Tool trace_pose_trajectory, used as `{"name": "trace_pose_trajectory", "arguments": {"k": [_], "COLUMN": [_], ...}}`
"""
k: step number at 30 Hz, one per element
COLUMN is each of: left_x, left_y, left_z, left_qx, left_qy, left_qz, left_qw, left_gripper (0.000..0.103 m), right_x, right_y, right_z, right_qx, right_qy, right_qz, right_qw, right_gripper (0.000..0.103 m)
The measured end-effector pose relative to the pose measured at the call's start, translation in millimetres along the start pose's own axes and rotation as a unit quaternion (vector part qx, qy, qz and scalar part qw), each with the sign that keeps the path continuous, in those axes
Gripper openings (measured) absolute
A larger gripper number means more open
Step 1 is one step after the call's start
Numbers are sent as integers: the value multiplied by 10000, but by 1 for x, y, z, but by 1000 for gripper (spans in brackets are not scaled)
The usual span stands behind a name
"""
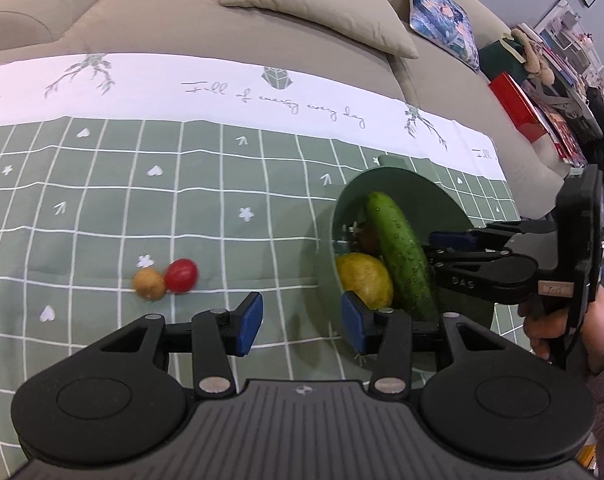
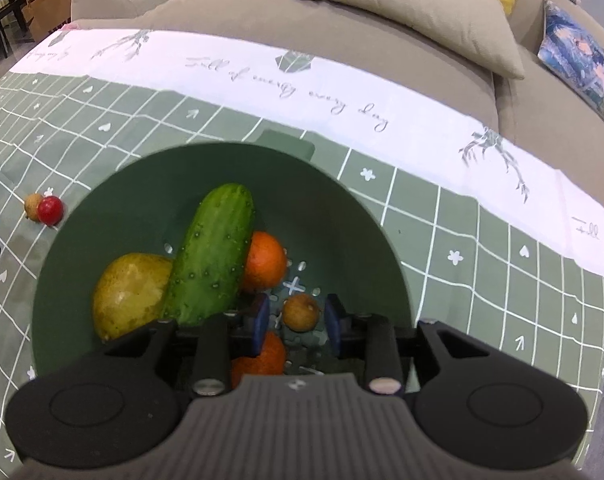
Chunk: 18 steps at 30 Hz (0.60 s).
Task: Organize fruits
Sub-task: 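Carry the cucumber and longan into the colander and open both tools, then withdraw both tools from the colander toward the last longan and tomato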
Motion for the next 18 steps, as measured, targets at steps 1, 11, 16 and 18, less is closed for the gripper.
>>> {"name": "trace_pose_trajectory", "arguments": {"k": [1,11,16,18], "left_x": [-2,-17,-24,-27], "left_y": [-1,-11,-20,-25], "left_z": [2,33,47,53], "left_qx": [22,406,623,779], "left_qy": [15,220,309,309], "left_qz": [-6,-208,-307,-339], "left_qw": [10000,9987,9971,9959], "left_gripper": [52,52,52,52], "right_x": [-2,-45,-83,-99], "right_y": [0,9,4,-1], "right_z": [3,56,79,84], "right_qx": [25,499,949,1134], "right_qy": [-16,-164,3,121], "right_qz": [13,187,112,-15], "right_qw": [10000,9984,9954,9935], "right_gripper": [30,42,48,48]}}
Point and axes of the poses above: each gripper's, at about its wrist camera, not at the fingertips, and z roughly against the way its jaws point, x to its right, y to its top, the point moved 5 cm from there along -z, roughly the way its jaws point, and after that the axes turned 15 degrees about y, right-handed, at the moved point
